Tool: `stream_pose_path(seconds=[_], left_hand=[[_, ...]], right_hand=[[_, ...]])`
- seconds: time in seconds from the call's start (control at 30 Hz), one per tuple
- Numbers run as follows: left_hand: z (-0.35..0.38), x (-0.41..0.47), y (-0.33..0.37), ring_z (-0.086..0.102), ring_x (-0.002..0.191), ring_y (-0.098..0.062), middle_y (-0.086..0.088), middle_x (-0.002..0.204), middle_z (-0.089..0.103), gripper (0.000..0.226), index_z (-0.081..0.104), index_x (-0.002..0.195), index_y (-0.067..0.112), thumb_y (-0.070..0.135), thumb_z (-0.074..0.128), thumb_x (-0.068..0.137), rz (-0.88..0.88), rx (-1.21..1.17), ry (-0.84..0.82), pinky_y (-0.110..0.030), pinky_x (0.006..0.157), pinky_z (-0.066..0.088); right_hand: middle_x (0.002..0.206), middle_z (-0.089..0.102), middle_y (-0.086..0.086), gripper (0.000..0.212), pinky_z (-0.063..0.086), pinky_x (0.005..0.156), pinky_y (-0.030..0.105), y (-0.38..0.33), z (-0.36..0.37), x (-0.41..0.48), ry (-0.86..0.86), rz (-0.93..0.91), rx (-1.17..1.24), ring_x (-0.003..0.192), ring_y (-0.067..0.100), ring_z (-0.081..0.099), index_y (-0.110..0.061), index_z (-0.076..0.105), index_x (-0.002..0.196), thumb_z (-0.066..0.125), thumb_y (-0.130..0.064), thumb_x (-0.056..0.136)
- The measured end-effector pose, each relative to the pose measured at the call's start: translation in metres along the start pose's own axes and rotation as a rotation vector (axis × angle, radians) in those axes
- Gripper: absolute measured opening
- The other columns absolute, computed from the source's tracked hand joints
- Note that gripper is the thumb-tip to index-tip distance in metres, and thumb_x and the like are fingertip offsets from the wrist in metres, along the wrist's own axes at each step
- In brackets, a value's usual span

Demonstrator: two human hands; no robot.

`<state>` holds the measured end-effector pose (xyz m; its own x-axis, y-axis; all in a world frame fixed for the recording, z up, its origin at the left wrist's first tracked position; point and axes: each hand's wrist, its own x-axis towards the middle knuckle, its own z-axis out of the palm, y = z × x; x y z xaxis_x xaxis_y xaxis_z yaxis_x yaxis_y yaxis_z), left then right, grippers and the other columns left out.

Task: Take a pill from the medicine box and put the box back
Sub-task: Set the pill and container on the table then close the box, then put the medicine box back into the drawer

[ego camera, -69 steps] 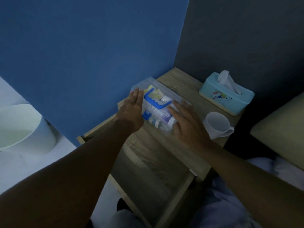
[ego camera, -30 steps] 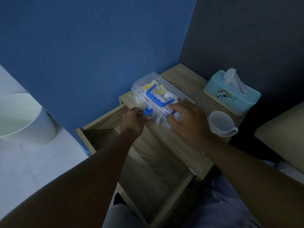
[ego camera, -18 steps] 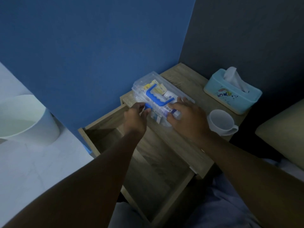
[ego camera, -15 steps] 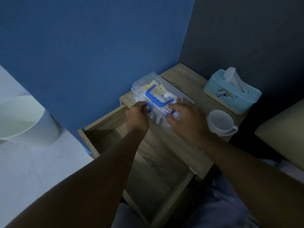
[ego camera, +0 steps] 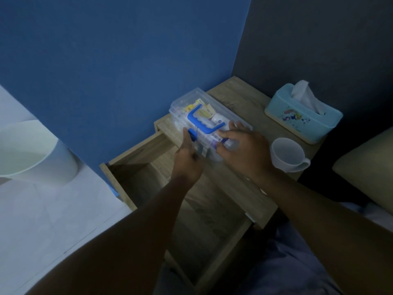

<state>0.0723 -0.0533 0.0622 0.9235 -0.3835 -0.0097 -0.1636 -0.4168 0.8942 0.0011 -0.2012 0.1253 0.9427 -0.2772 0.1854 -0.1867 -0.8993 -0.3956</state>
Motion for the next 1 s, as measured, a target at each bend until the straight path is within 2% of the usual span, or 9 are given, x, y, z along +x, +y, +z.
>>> stream_pose_path(seconds=[0.07,0.23,0.3,0.4,0.47,0.57,0.7,0.8,1.0], left_hand=[[-0.008,0.003,-0.003,0.05,0.098,0.026,-0.005,0.146,0.05,0.074,0.007,0.157,0.023,0.007,0.047,0.096,-0.011,-0.056,0.022,-0.001,0.063,0.045],[-0.04,0.028,0.016,0.05,0.128,-0.01,-0.004,0.147,0.049,0.053,0.032,0.151,0.021,0.02,0.045,0.1,-0.063,-0.037,0.174,-0.019,0.089,0.047],[-0.053,0.045,0.022,0.049,0.133,-0.02,-0.009,0.145,0.052,0.049,0.041,0.147,0.014,0.02,0.048,0.099,-0.024,0.064,0.225,-0.027,0.105,0.041],[-0.062,0.068,0.03,0.051,0.131,-0.026,-0.012,0.143,0.054,0.049,0.047,0.143,0.011,0.027,0.052,0.097,-0.033,0.145,0.235,-0.027,0.106,0.036],[-0.061,0.084,0.033,0.049,0.133,-0.029,-0.013,0.145,0.051,0.056,0.044,0.144,0.012,0.04,0.051,0.096,-0.099,0.183,0.188,-0.031,0.109,0.036],[-0.054,0.1,0.034,0.05,0.131,-0.032,-0.014,0.141,0.053,0.064,0.046,0.14,0.011,0.053,0.049,0.093,-0.204,0.178,0.134,-0.036,0.108,0.04],[-0.05,0.109,0.03,0.058,0.119,-0.029,-0.011,0.13,0.06,0.06,0.055,0.129,0.01,0.054,0.056,0.088,-0.262,0.063,0.184,-0.032,0.098,0.047],[-0.058,0.109,0.028,0.06,0.119,-0.029,-0.011,0.127,0.065,0.062,0.062,0.126,0.008,0.055,0.06,0.085,-0.291,0.083,0.193,-0.039,0.102,0.049],[-0.076,0.073,0.03,0.068,0.104,-0.029,-0.012,0.106,0.074,0.049,0.073,0.104,0.006,0.048,0.068,0.08,-0.341,0.074,0.262,-0.037,0.091,0.055]], right_hand=[[0.147,0.053,0.007,0.04,0.042,0.111,0.044,-0.001,-0.001,0.002,0.0,0.02,0.075,0.143,0.018,0.041,-0.022,0.067,0.126,0.066,-0.039,0.089],[0.117,0.071,0.006,0.016,0.039,0.076,0.003,-0.003,-0.011,0.009,0.118,0.162,0.251,0.111,0.016,0.066,-0.013,0.073,0.1,0.065,-0.022,0.089],[0.124,0.063,0.007,0.032,0.038,0.079,0.008,-0.002,-0.01,0.01,0.134,0.247,0.23,0.117,0.019,0.057,-0.014,0.063,0.12,0.062,-0.026,0.09],[0.142,0.045,0.015,0.058,0.038,0.101,0.038,-0.001,-0.001,0.015,0.084,0.392,0.132,0.132,0.031,0.041,-0.01,0.041,0.143,0.056,-0.036,0.093],[0.149,0.038,0.017,0.067,0.039,0.103,0.042,-0.002,0.006,0.02,0.042,0.481,0.18,0.135,0.032,0.039,-0.009,0.028,0.15,0.05,-0.041,0.095],[0.149,0.035,0.015,0.072,0.046,0.082,0.033,-0.002,0.017,0.023,0.07,0.565,0.298,0.126,0.03,0.051,-0.01,0.02,0.154,0.046,-0.045,0.097],[0.15,0.036,0.012,0.073,0.033,0.06,0.011,0.0,0.026,0.02,0.146,0.582,0.392,0.124,0.025,0.053,-0.012,0.021,0.154,0.05,-0.047,0.097],[0.148,0.041,0.011,0.074,0.034,0.057,0.013,0.001,0.025,0.022,0.145,0.678,0.489,0.121,0.025,0.056,-0.013,0.025,0.153,0.055,-0.046,0.094],[0.107,0.069,0.006,0.054,0.036,0.032,0.013,-0.014,-0.003,0.021,0.05,0.881,0.614,0.063,0.006,0.057,-0.009,0.055,0.134,0.066,-0.033,0.087]])
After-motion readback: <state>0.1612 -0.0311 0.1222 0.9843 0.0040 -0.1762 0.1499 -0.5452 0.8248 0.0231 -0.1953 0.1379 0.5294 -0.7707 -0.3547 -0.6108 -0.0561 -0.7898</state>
